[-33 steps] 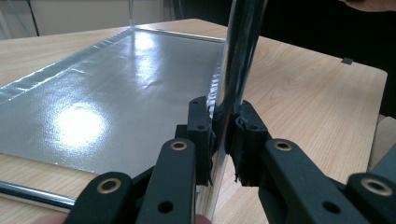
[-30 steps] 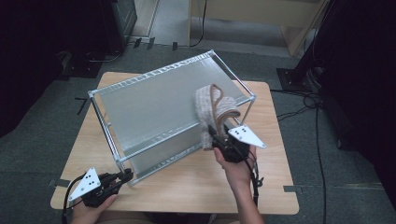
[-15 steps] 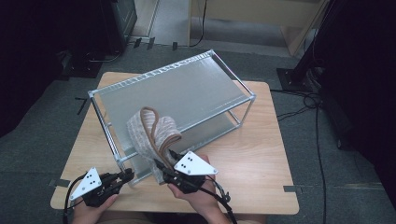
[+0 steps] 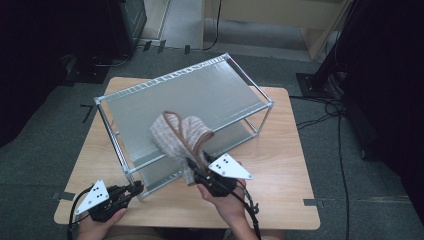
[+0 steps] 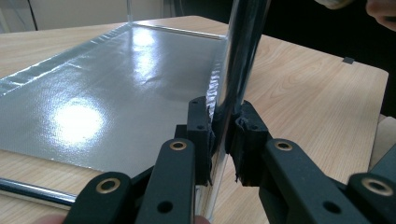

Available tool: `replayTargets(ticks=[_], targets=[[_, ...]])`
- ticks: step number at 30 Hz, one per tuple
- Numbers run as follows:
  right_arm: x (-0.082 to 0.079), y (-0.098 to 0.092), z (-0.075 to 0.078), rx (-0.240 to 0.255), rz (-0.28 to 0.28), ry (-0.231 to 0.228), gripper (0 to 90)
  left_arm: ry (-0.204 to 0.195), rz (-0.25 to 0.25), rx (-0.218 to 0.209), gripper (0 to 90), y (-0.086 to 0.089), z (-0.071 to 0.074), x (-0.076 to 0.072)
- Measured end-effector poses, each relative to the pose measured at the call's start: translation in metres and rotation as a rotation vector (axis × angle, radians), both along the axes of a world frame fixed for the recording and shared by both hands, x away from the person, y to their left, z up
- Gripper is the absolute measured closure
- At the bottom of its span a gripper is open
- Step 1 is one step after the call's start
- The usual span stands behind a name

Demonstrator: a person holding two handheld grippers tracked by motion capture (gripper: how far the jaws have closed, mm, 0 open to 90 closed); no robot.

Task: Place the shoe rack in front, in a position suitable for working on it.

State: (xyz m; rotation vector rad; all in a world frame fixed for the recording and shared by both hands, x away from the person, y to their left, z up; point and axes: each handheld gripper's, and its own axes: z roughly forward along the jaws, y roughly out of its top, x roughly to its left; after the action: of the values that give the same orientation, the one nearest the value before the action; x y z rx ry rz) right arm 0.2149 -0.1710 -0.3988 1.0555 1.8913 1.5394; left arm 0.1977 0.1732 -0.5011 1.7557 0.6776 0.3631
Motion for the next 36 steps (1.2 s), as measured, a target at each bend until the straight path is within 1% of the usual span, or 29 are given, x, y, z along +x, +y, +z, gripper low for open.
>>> replayTargets(ticks=[1,2,4,5,6,7,9,12,13,14,15,16,17,19,23,24,26,27,29,30,31,32,33,34,36], targets=[[0.003,-0.006,0.0,0.004,-0.026,0.004,59.4,0.0,0.0,0.003,79.4,0.0,0.0,0.0],[0.008,-0.019,0.001,0.011,-0.079,0.014,59.4,0.0,0.001,0.003,79.5,0.0,0.0,0.0],[0.014,-0.032,0.002,0.004,-0.136,0.01,59.5,0.0,0.0,0.005,79.5,0.0,0.0,0.0],[0.016,-0.037,0.002,0.008,-0.162,0.019,59.5,0.001,0.0,0.004,79.5,0.0,0.0,0.0],[0.016,-0.037,0.002,0.008,-0.162,0.019,59.5,0.001,0.0,0.004,79.5,0.0,0.0,0.0],[0.021,-0.048,0.002,0.017,-0.212,0.031,59.6,0.001,-0.001,0.005,79.4,0.0,0.0,0.0],[0.023,-0.055,0.003,0.026,-0.239,0.041,59.7,0.003,-0.001,0.004,79.4,0.0,0.0,0.0],[0.021,-0.055,0.003,0.016,-0.236,0.041,59.6,0.004,-0.001,0.004,79.5,0.0,0.0,0.0],[0.018,-0.049,0.003,0.002,-0.212,0.036,59.6,0.005,-0.002,0.004,79.5,0.0,0.0,0.0],[0.018,-0.049,0.003,0.002,-0.212,0.036,59.6,0.005,-0.001,0.004,79.5,0.0,0.0,0.0],[0.015,-0.041,0.003,-0.005,-0.187,0.029,59.7,0.006,-0.001,0.004,79.4,0.0,0.0,0.0],[0.015,-0.041,0.003,-0.005,-0.187,0.029,59.7,0.006,-0.001,0.004,79.5,0.0,0.0,0.0],[0.01,-0.031,0.005,-0.012,-0.145,0.018,59.7,0.007,-0.001,0.004,79.4,-0.001,-0.001,0.0],[0.007,-0.022,0.006,-0.014,-0.106,0.013,59.7,0.007,0.0,0.003,79.4,-0.001,-0.001,0.0],[-0.003,0.002,0.009,-0.026,-0.017,0.009,59.6,0.007,-0.003,0.002,79.4,-0.002,-0.001,0.0],[-0.003,0.002,0.009,-0.026,-0.017,0.009,59.6,0.007,-0.003,0.002,79.4,-0.002,-0.001,0.0],[-0.009,0.016,0.012,-0.037,0.043,-0.009,59.6,0.007,-0.005,0.003,79.5,-0.002,-0.001,0.0],[-0.014,0.027,0.015,-0.036,0.096,-0.015,59.6,0.007,-0.008,0.007,79.4,-0.002,-0.001,0.0],[-0.019,0.038,0.017,-0.036,0.149,-0.018,59.5,0.006,-0.008,0.009,79.5,-0.002,-0.001,0.0],[-0.019,0.038,0.017,-0.036,0.149,-0.018,59.5,0.006,-0.008,0.009,79.5,-0.002,-0.001,0.0],[-0.021,0.042,0.017,-0.038,0.17,-0.02,59.6,0.006,-0.007,0.007,79.5,-0.003,-0.001,0.0],[-0.024,0.049,0.017,-0.052,0.2,-0.025,59.5,0.005,-0.007,0.009,79.5,-0.003,-0.001,0.0],[-0.029,0.059,0.016,-0.073,0.249,-0.039,59.5,0.005,-0.009,0.011,79.5,-0.003,-0.001,0.0],[-0.029,0.059,0.016,-0.073,0.249,-0.039,59.5,0.005,-0.009,0.011,79.5,-0.003,-0.001,0.0],[-0.034,0.066,0.014,-0.099,0.29,-0.052,59.4,0.005,-0.009,0.011,79.5,-0.003,-0.001,0.0]])
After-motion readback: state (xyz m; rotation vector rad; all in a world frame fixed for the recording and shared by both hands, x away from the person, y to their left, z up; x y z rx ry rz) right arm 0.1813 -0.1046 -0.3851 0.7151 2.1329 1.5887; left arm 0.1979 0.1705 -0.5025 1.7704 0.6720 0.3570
